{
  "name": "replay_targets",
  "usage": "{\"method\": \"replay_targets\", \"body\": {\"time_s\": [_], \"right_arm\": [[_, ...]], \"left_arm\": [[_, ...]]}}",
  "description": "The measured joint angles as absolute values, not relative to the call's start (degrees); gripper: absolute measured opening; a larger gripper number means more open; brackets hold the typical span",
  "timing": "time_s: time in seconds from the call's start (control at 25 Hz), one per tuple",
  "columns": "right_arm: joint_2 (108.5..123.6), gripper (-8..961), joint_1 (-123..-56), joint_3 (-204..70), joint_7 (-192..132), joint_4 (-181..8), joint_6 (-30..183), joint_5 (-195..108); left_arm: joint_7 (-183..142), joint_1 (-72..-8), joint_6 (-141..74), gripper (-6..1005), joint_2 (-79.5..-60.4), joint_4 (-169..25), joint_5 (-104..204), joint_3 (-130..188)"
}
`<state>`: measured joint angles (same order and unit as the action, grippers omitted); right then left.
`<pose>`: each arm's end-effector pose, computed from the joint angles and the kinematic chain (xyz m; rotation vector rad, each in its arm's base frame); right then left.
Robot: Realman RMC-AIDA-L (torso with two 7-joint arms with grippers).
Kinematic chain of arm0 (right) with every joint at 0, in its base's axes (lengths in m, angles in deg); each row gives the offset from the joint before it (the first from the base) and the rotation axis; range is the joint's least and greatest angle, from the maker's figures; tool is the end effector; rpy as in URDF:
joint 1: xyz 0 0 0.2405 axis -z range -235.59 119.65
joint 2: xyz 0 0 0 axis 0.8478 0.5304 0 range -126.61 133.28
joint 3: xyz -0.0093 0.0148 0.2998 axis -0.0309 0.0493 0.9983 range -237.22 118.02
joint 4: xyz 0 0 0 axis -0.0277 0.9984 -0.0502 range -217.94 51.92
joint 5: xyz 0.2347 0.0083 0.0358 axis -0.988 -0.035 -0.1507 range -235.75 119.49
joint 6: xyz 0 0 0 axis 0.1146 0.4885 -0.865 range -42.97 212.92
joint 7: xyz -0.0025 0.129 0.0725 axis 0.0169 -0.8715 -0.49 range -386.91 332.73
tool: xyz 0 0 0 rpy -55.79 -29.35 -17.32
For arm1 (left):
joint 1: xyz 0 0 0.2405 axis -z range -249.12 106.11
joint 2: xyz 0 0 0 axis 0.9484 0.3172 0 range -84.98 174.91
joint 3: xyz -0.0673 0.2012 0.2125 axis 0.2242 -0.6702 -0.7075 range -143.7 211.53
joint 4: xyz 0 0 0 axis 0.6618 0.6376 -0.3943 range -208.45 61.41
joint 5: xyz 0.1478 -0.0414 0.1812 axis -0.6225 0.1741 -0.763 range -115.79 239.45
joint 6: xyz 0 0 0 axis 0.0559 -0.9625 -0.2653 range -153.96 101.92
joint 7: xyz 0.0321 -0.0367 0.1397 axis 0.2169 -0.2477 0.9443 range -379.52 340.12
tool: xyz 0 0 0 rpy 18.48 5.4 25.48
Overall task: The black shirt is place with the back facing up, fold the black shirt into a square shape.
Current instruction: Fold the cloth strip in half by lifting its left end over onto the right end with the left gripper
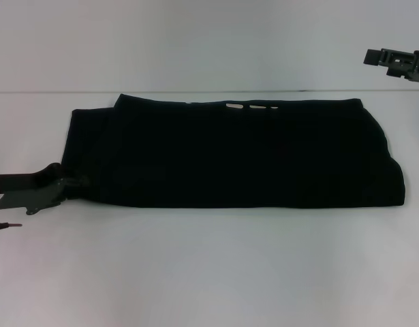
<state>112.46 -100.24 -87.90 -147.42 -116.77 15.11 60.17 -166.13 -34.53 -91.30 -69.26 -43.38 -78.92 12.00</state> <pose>0.3057 0.4909 0.0845 -2.0964 1.3475 0.7905 -0.3924 0.4224 0.0118 -1.6568 -2.0545 -0.5358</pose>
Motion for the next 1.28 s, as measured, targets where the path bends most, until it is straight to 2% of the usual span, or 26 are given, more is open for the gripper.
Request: {"method": "replay_targets", "body": {"time_s": [0.12, 0.56, 0.84, 1.0, 1.28], "right_arm": [[112.64, 874, -100.18, -87.9, -147.41, -117.0, 15.1, 60.17], [112.77, 874, -100.18, -87.98, -147.41, -117.03, 15.21, 60.17], [113.16, 873, -100.58, -87.99, -147.41, -116.89, 15.62, 60.17], [113.67, 873, -100.91, -87.96, -147.41, -116.68, 16.37, 59.92], [115.09, 873, -101.08, -87.93, -147.41, -116.49, 18.31, 59.4]], "left_arm": [[-166.1, -34.45, -90.82, 471, -69.28, -43.47, -79.02, 11.88], [-164.96, -34.43, -89.72, 38, -69.3, -43.58, -79.04, 11.74], [-159.63, -36.66, -92.83, 38, -69.29, -40.99, -76.35, 14.69], [-156.53, -40.63, -98.12, 38, -69.23, -34.88, -75.52, 19.03], [-156.25, -46.05, -100.87, 37, -67.44, -27.31, -76.34, 22.38]]}}
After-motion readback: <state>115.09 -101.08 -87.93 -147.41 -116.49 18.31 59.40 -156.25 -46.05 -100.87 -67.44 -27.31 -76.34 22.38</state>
